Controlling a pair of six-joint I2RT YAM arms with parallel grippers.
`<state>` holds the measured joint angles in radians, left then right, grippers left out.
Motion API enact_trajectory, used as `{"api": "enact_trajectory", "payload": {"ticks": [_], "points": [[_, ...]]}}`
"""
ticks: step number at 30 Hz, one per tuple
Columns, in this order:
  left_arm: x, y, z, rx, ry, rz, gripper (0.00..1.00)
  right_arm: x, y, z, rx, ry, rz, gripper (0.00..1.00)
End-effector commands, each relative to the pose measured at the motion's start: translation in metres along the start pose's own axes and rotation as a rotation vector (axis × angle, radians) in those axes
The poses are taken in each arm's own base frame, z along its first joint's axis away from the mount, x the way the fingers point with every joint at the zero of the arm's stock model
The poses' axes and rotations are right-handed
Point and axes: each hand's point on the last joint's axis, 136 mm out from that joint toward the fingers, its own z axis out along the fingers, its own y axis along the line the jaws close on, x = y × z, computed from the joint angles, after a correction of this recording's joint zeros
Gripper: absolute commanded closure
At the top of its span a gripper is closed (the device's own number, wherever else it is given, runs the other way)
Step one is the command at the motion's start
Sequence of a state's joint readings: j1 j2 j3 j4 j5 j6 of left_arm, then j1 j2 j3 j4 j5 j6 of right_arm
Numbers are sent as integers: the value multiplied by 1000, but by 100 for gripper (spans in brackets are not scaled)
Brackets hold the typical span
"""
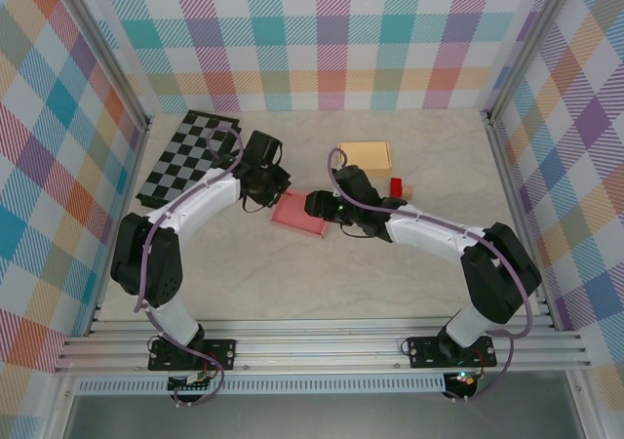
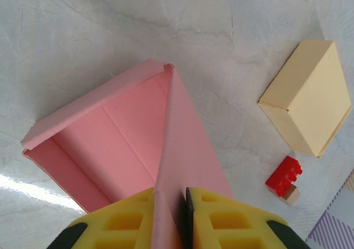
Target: Fold the paper box
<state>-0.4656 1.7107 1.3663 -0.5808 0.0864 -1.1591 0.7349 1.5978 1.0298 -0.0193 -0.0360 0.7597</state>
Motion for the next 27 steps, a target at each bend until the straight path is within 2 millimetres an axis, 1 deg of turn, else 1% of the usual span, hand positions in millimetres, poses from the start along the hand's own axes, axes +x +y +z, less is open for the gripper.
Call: {"api": "enact_trajectory", "payload": {"ticks": [1, 5, 8, 12, 14, 17, 19, 21, 22, 27], "points": [[18, 5, -7, -17, 63, 47, 82, -21, 31, 0, -88, -40, -35, 48], [18, 29, 2, -78, 46, 78, 82, -9, 6, 0, 12, -17, -94, 47], [16, 45, 10, -125, 30, 106, 82, 2, -9, 3, 49, 6, -121, 47], [19, 59, 18, -160, 40, 130, 82, 17, -22, 8, 63, 43, -130, 47], [19, 63, 19, -168, 37, 144, 79, 23, -27, 8, 67, 56, -130, 47], [18, 67, 13, -185, 14, 183, 73, 30, -33, 5, 76, 68, -138, 47], [17, 70, 8, -200, -8, 215, 66, 32, -35, 2, 82, 77, -141, 46], [15, 75, 4, -218, -29, 241, 62, 34, -35, -2, 85, 86, -148, 44], [14, 78, 3, -230, -35, 251, 58, 35, -35, -5, 87, 89, -153, 43], [13, 89, -1, -261, -43, 286, 54, 32, -33, -22, 105, 86, -185, 38]]}}
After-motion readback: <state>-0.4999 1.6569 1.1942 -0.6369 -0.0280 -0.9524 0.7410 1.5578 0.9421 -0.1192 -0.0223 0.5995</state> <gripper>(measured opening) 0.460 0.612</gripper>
